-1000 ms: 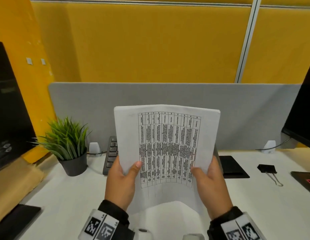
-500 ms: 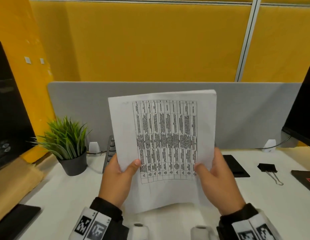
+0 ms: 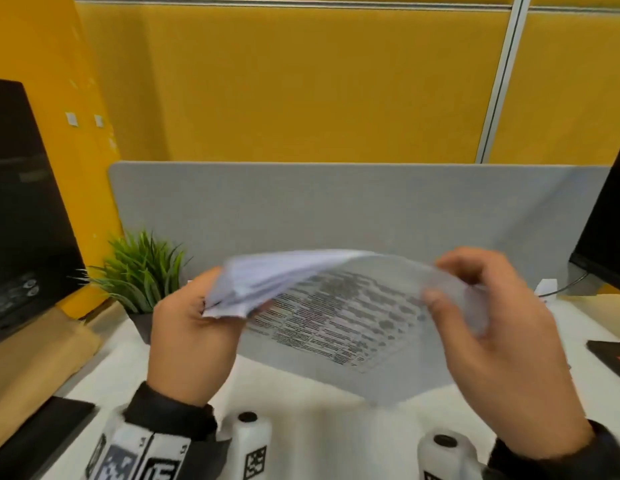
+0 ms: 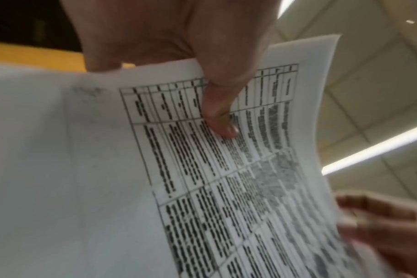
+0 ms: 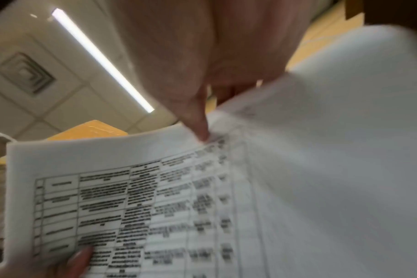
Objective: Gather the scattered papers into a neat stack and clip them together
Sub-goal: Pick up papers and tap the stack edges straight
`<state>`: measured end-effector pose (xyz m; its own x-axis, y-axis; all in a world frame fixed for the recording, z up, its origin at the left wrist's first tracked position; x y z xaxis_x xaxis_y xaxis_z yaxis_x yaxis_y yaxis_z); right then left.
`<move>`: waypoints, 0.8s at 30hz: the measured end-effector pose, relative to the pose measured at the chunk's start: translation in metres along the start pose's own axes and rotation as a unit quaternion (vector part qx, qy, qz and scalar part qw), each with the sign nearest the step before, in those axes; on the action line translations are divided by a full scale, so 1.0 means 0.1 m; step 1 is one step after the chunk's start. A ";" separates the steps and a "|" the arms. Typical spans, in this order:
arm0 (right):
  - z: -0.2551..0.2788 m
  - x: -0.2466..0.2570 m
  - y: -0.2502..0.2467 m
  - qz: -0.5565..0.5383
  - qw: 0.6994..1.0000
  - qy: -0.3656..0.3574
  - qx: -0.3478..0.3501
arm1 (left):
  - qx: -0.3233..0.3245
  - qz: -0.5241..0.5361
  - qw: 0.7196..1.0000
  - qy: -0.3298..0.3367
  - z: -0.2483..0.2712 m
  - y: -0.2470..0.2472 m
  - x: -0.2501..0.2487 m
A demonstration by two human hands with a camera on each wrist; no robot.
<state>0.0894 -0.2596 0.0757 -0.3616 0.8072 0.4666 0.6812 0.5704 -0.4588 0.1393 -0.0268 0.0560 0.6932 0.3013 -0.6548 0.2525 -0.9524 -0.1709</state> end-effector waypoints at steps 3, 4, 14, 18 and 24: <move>-0.03 -0.31 0.04 -0.084 0.982 0.142 -0.087 | -0.049 0.084 0.995 -0.011 -0.04 -0.05 0.35; -0.04 -0.40 0.09 -0.166 0.963 0.201 -0.068 | -0.055 0.123 0.991 -0.012 -0.03 -0.04 0.40; 0.12 -0.79 0.61 -0.343 0.865 0.358 0.074 | -0.002 0.181 0.970 -0.162 0.15 0.22 0.90; 0.13 -0.81 0.65 -0.337 0.864 0.367 0.078 | -0.033 0.150 0.971 -0.182 0.22 0.27 0.99; 0.06 -0.77 0.56 -0.349 0.867 0.353 0.048 | -0.066 0.172 0.970 -0.156 0.13 0.20 0.88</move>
<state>0.1511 -0.2889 0.0096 -0.1627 -0.0144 0.9866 0.3848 0.9198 0.0769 0.1968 -0.0193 -0.0149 0.5194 -0.0823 -0.8506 0.1414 -0.9734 0.1805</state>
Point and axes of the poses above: each hand's wrist, its own z-axis away from the middle knuckle, its own y-axis out of the palm, x = y × z, the point moved 3 cm from there along -z, towards the middle knuckle, and after that the axes turned 7 degrees about y, right-handed, at the moved point
